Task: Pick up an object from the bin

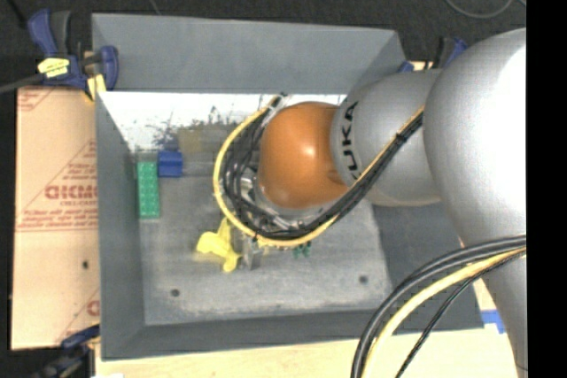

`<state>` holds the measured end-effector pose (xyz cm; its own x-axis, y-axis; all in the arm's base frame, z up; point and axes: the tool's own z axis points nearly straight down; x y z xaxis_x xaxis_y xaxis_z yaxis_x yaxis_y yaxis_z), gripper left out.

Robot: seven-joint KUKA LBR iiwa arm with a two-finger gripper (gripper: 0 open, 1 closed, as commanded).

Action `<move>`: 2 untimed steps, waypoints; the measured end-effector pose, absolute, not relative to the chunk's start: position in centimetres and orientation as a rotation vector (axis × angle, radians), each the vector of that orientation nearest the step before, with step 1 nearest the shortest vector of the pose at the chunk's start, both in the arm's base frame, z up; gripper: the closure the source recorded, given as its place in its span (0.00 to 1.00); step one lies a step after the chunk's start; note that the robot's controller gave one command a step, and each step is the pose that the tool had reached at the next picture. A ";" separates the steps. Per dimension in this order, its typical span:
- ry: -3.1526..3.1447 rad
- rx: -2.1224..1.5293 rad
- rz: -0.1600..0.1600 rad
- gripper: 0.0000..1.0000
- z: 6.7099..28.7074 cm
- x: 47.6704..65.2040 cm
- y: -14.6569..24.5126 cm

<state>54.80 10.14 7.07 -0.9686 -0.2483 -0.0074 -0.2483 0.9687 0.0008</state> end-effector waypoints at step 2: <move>3.108 -0.389 0.004 1.00 7.5 54.8 10.1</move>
Offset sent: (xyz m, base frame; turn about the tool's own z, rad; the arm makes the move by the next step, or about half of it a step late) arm 0.0002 0.0000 0.0127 0.0000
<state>54.81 10.13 7.49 -0.9692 -0.2462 -0.0099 -0.2462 0.9692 0.0015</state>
